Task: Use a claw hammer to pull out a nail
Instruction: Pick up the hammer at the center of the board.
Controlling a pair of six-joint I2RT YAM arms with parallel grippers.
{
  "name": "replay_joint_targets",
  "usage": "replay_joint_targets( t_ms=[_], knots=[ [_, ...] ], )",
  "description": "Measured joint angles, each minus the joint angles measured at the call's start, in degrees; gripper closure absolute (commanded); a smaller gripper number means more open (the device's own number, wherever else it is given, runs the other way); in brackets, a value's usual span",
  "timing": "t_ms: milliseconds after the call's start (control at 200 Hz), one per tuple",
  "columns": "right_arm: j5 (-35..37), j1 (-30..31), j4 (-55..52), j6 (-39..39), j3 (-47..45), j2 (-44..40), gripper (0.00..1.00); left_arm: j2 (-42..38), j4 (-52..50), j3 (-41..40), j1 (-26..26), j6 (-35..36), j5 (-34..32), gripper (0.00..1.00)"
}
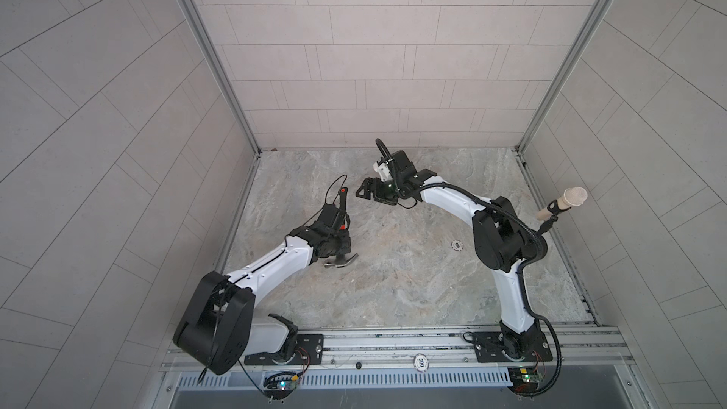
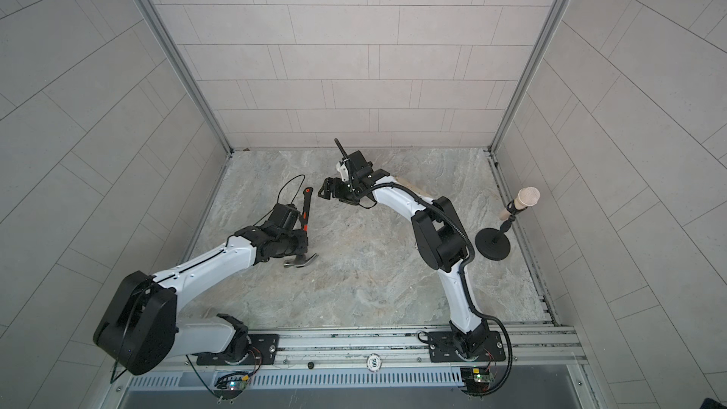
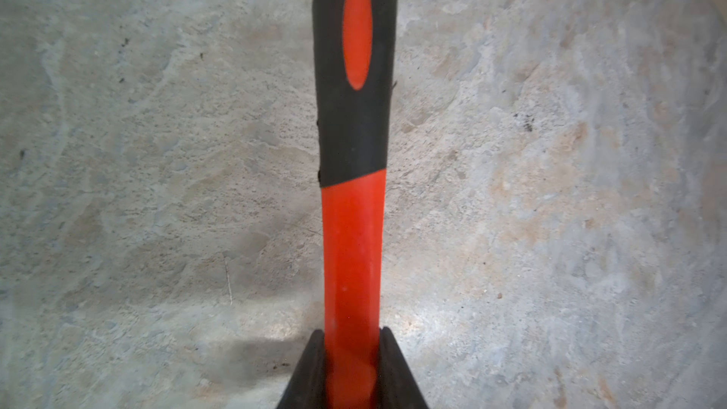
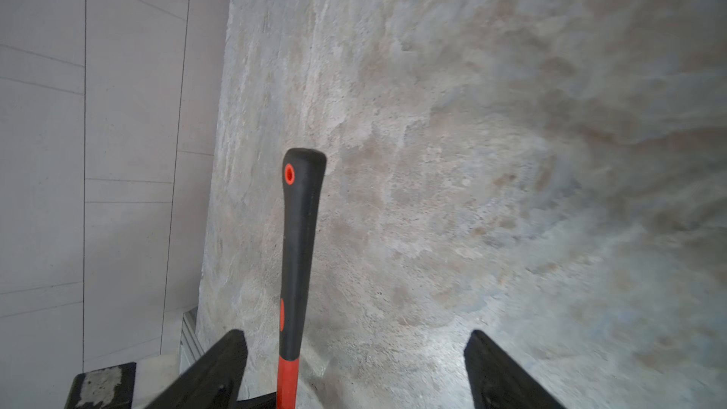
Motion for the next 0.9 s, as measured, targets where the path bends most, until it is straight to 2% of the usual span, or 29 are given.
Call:
replay_joint_targets(
  t_ms=[255, 370, 421, 681, 896],
  knots=[
    [-2.01, 1.4, -0.48, -0.09, 4.13, 2.51, 0.16, 0.0, 0.04, 3.72, -0.07, 2.01, 2.93, 0.87],
    [-1.03, 1.51, -0.37, 0.33, 4.85, 3.19, 0.21, 0.0, 0.04, 4.13, -0.17, 2.67, 4.17, 0.87],
    [-0.55, 1.51, -0.33, 0.31, 5.31, 3.56, 0.27, 0.0, -0.09, 4.13, -0.33, 3.02, 4.44, 0.87],
    [1.99, 1.95, 0.59, 1.46, 8.11, 4.79, 0.41, -0.04, -0.15, 4.13, -1.07, 4.33, 6.51, 0.87],
    [2.89, 2.01, 3.17, 3.21, 8.92, 5.42, 0.6, -0.57, -0.28, 4.35, -1.07, 4.98, 6.62, 0.87]
  ],
)
